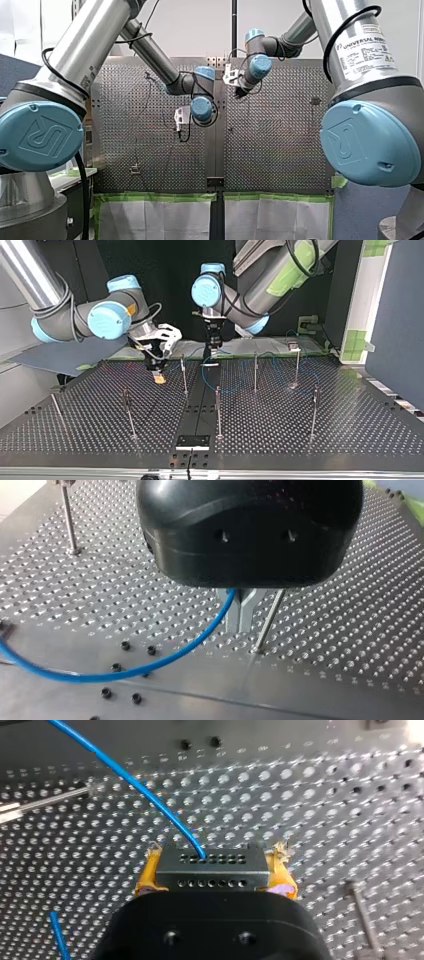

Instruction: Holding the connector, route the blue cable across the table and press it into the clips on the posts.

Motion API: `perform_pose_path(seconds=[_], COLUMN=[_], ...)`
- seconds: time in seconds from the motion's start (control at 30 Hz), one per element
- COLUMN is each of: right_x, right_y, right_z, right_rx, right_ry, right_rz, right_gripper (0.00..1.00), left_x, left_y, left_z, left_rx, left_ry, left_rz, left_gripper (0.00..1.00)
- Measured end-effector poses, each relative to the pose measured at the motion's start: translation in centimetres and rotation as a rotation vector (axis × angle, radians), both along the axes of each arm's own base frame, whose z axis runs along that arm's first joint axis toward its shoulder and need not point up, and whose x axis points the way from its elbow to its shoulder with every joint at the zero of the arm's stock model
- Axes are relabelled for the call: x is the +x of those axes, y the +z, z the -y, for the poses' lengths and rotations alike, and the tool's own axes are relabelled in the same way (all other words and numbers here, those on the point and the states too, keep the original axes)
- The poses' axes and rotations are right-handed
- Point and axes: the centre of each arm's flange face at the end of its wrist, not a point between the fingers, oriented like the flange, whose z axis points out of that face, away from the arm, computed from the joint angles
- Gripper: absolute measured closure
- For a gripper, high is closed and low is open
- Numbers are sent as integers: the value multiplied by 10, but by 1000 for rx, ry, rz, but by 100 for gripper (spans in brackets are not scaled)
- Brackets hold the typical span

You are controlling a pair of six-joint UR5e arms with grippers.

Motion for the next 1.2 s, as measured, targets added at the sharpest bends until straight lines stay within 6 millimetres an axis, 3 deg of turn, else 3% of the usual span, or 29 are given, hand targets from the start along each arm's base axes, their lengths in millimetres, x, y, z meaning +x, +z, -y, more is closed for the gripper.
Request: perform_pose_path(seconds=[0.37,0.53,0.77,1.0,1.2], right_x=[-11,-14,-25,-36,-45], right_y=[-46,-58,-96,-105,-119], right_z=[-9,-12,-2,10,21], right_rx=[58,76,126,142,162], right_ry=[-14,-17,-42,-68,-85], right_rz=[-9,-13,-17,-12,-21], right_gripper=[100,100,100,100,100], left_x=[-2,4,13,24,31], left_y=[-37,-42,-43,-62,-66], left_z=[18,22,20,30,34], left_rx=[-18,-30,-38,-31,-41], left_ry=[-91,-94,-82,-98,-103], left_rz=[2,14,23,0,9], left_gripper=[98,95,95,93,93])
